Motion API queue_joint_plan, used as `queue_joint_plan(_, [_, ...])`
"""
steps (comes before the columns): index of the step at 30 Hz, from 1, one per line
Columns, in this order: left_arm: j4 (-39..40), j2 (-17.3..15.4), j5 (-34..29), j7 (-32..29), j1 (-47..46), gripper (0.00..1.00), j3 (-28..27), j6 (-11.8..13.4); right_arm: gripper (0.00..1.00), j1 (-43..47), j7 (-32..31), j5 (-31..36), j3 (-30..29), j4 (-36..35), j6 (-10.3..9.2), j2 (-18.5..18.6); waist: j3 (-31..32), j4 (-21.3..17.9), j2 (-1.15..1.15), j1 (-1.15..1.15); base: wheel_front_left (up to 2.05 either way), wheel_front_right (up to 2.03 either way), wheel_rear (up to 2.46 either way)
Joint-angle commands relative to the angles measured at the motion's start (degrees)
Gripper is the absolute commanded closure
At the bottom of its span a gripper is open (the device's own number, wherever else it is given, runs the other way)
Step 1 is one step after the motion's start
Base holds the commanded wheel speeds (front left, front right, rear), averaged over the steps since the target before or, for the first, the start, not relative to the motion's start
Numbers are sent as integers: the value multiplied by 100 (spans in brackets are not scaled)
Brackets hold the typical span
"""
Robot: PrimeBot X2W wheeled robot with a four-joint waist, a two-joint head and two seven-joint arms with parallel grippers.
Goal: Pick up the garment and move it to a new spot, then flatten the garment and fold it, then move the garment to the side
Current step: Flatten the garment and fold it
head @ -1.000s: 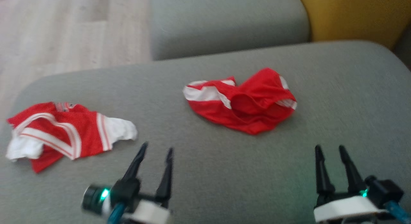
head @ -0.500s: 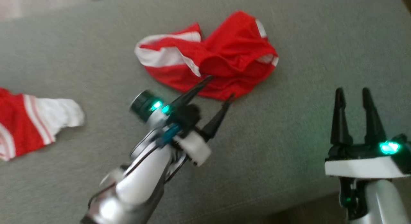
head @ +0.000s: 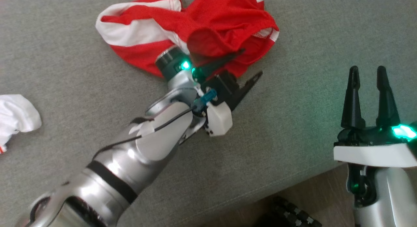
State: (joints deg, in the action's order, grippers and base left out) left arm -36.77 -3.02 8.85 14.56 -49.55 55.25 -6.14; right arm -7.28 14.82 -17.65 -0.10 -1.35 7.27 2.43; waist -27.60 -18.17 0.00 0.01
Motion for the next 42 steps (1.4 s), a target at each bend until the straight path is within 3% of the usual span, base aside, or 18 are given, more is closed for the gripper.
queue_joint_plan(1, [57,14,76,44,-285,0,-14,133,0,-69,18,-15,114,-203,22,44,-68,-40,0,-1,0,0,0])
queue_joint_plan(3, [-213,14,112,-13,-454,0,157,227,0,-88,18,-30,123,-195,22,44,-87,-54,0,-1,0,0,0])
queue_joint_plan(4, [-360,14,94,-37,-555,31,240,286,0,-98,18,-51,127,-189,22,44,-92,-63,0,-1,0,0,0])
queue_joint_plan(5, [-471,14,119,-32,-631,99,279,343,0,-108,18,-64,129,-182,22,44,-90,-68,0,-1,0,0,0])
queue_joint_plan(6, [-555,14,194,-22,-674,100,275,402,0,-112,18,-65,125,-174,22,44,-75,-63,0,-1,0,0,0])
queue_joint_plan(11, [-799,14,376,33,-759,100,324,539,0,-52,18,3,16,-168,22,44,104,161,0,-1,0,0,0])
queue_joint_plan(15, [-425,-60,308,41,-524,100,276,664,0,32,18,102,-72,-158,22,44,397,484,0,-1,0,0,0])
queue_joint_plan(25, [511,-1264,83,43,834,100,397,889,0,328,18,287,-219,19,22,44,1196,1458,0,-1,0,0,0])
queue_joint_plan(32, [870,-1731,59,22,1266,100,507,980,0,333,18,391,-268,71,22,44,1336,1755,0,-1,0,0,0])
queue_joint_plan(33, [947,-1752,41,23,1296,95,527,1005,0,328,18,398,-278,77,22,44,1342,1775,0,-1,0,0,0])
queue_joint_plan(34, [1049,-1755,16,25,1320,0,553,1026,0,323,18,406,-276,83,22,44,1345,1790,0,-1,0,0,0])
queue_joint_plan(37, [1372,-1688,-90,34,1325,0,646,1066,0,329,18,424,-260,96,22,44,1345,1808,0,-1,0,0,0])
queue_joint_plan(42, [1590,-1513,-233,38,1249,0,950,831,0,296,18,412,-199,111,22,44,1265,1664,0,-1,0,0,0])
